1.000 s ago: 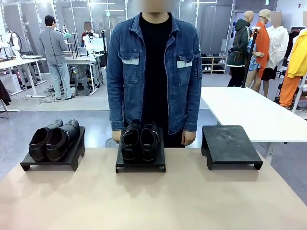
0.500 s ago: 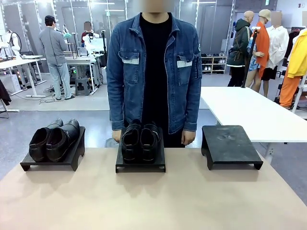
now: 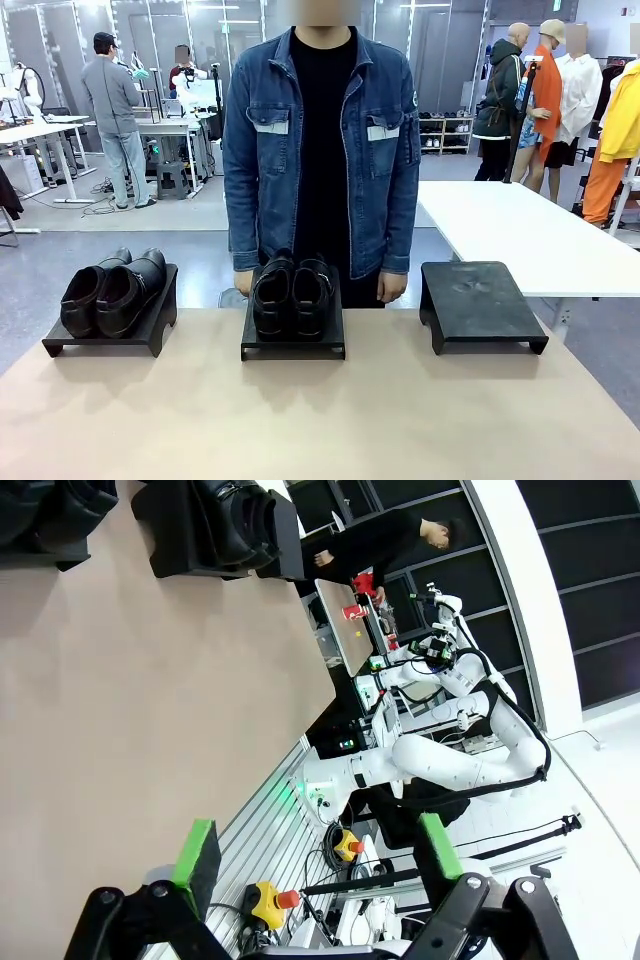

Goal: Place the shoes on the stand as instructed by the person.
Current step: Pick up another pair of Shoes and place it on the Shoes Stand indicated by the person.

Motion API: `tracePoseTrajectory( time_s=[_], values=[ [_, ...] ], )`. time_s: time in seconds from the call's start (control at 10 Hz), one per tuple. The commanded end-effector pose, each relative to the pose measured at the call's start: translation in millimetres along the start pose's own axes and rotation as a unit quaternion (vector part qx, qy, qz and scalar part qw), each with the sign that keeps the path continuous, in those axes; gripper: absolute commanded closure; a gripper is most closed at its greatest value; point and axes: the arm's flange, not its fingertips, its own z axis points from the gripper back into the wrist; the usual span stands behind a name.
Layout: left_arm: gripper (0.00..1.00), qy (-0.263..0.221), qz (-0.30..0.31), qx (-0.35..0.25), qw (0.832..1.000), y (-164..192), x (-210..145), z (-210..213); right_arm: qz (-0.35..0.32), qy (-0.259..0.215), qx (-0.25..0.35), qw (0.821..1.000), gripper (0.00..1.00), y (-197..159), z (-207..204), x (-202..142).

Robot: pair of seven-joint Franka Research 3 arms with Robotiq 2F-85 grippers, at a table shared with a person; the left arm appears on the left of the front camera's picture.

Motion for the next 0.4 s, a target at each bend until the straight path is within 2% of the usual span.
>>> tracePoseTrajectory(
  time_s=[0.0, 0.3],
  values=[
    [0.01, 0.004, -0.009, -0.005, 1.0, -3.5, -4.3, -0.8, 0.012, -0.001, 0.003, 1.0, 0.0, 1.3, 2.5, -0.5],
    [0.01, 0.004, -0.009, -0.005, 1.0, -3.5, -4.3, -0.8, 0.012, -0.001, 0.003, 1.0, 0.0, 1.3, 2.5, -0.5]
  ],
)
